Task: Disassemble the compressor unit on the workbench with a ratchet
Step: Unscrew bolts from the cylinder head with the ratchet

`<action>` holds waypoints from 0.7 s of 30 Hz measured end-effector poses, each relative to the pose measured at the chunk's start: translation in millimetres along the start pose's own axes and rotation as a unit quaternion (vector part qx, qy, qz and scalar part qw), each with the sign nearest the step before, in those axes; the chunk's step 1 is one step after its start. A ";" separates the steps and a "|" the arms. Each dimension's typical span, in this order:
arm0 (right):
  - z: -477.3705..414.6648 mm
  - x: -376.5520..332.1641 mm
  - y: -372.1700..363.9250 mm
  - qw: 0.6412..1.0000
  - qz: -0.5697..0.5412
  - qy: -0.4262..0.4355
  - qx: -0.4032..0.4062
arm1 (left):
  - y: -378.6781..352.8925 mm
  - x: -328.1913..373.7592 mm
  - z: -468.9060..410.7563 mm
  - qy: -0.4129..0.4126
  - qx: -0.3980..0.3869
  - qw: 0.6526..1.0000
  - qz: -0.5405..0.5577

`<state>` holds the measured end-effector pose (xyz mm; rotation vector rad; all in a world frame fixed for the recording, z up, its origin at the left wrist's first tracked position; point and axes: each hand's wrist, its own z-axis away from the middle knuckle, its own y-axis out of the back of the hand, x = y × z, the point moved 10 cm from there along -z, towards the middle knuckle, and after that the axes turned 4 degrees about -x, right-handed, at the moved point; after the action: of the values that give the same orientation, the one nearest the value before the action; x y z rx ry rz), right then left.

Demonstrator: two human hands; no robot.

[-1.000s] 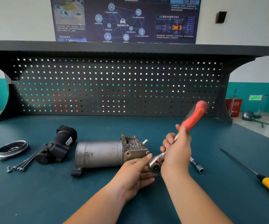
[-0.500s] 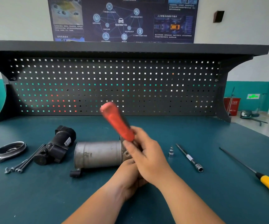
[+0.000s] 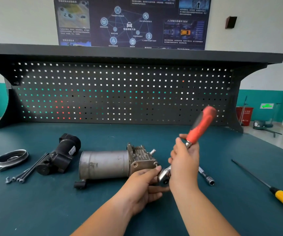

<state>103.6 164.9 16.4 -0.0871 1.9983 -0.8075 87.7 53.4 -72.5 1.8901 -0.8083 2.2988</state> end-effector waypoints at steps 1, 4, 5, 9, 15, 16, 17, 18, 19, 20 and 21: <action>2.9 -6.1 -12.5 0.997 0.039 0.031 -0.053 | -0.4 0.1 -0.1 0.001 -0.004 1.000 -0.005; 20.6 -14.7 -49.9 0.955 0.170 0.115 -0.214 | -0.3 2.0 -1.3 -0.012 -0.011 1.000 -0.027; 29.8 -14.7 -61.8 0.929 0.218 0.142 -0.263 | -0.8 3.0 -1.4 -0.022 -0.016 0.999 -0.029; 54.9 -6.5 -85.2 0.833 0.368 0.208 -0.357 | -8.2 13.6 2.3 -0.067 -0.048 0.997 0.006; 18.6 -11.9 -34.2 0.980 0.120 0.079 -0.137 | 7.3 4.5 -2.4 -0.035 0.009 0.998 -0.043; 11.8 -6.1 -19.5 0.995 0.050 0.032 -0.078 | 6.8 5.0 -2.3 -0.033 0.012 0.999 -0.037; 7.0 0.1 -5.1 1.000 -0.013 -0.012 -0.016 | 6.2 5.5 -2.2 -0.032 0.013 0.999 -0.030; 4.2 6.9 7.5 0.996 -0.067 -0.051 0.040 | 5.6 5.8 -2.5 -0.031 0.015 0.999 -0.024; 2.8 13.5 17.2 0.987 -0.110 -0.085 0.083 | 5.5 5.8 -2.9 -0.029 0.017 0.999 -0.019; 2.3 19.6 23.9 0.977 -0.141 -0.115 0.112 | 5.5 5.7 -3.1 -0.028 0.021 0.999 -0.017; 1.7 24.7 27.8 0.970 -0.157 -0.135 0.129 | 5.9 5.4 -3.5 -0.027 0.024 0.999 -0.017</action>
<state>98.4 176.6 -18.5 -0.3497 1.6281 -1.1857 81.1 48.3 -69.9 1.9764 -0.7263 2.2767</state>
